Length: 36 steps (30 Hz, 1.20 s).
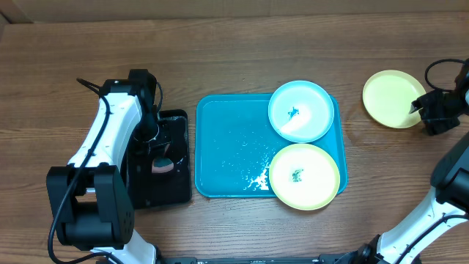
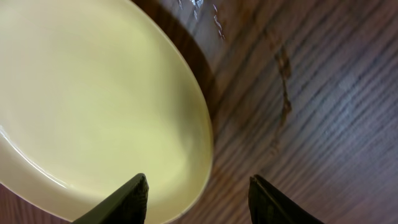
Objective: Clean dirty plates on tray and stack at the side
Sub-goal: 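Carry the yellow plate with the right gripper to the table's right side, then release the yellow plate on the table and move right gripper to tray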
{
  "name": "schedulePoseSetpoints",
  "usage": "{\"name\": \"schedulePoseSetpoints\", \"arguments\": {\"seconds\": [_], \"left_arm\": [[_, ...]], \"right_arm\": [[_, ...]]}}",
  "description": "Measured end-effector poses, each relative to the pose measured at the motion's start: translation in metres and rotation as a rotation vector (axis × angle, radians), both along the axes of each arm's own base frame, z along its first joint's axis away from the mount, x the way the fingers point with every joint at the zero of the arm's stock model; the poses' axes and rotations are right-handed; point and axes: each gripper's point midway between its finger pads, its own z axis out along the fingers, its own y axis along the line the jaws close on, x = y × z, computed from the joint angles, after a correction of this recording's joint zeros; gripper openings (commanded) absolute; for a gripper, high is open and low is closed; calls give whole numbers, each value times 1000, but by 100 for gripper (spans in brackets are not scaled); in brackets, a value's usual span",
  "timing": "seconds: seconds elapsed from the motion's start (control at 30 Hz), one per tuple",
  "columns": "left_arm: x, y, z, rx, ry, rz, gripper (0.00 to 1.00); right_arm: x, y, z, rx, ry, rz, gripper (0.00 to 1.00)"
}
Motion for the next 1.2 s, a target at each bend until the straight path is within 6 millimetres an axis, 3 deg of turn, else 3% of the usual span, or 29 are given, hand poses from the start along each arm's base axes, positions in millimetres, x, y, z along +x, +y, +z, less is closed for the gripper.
{"name": "schedulePoseSetpoints", "arguments": {"seconds": [0.13, 0.2, 0.3, 0.43, 0.53, 0.6, 0.73, 0.9, 1.03, 1.2], "left_arm": [[0, 0, 0, -1, 0, -6, 4], [0, 0, 0, -1, -1, -7, 4], [1, 0, 0, -1, -3, -7, 4], [2, 0, 0, -4, -9, -7, 4], [2, -1, 0, -4, -9, -7, 4], [3, -1, 0, -4, -11, -7, 4], [3, -1, 0, -8, -12, -10, 4], [3, -3, 0, -21, -14, -16, 4], [5, -4, -1, -29, -19, -26, 4], [4, -4, -1, -31, -18, -30, 4]], "right_arm": [[-4, 6, 4, 8, 17, 52, 57], [-2, 13, 16, 2, 9, 118, 58], [9, 35, 55, -28, -65, 250, 59], [10, 95, 128, -55, -204, 462, 63], [-12, 142, 161, -24, -215, 560, 63], [-32, 165, 168, 11, -169, 586, 62], [-48, 191, 160, 31, -76, 616, 60], [-66, 214, 127, 41, 46, 654, 61], [-85, 224, 88, 63, 139, 659, 61], [-119, 223, 35, 83, 255, 639, 63]]}}
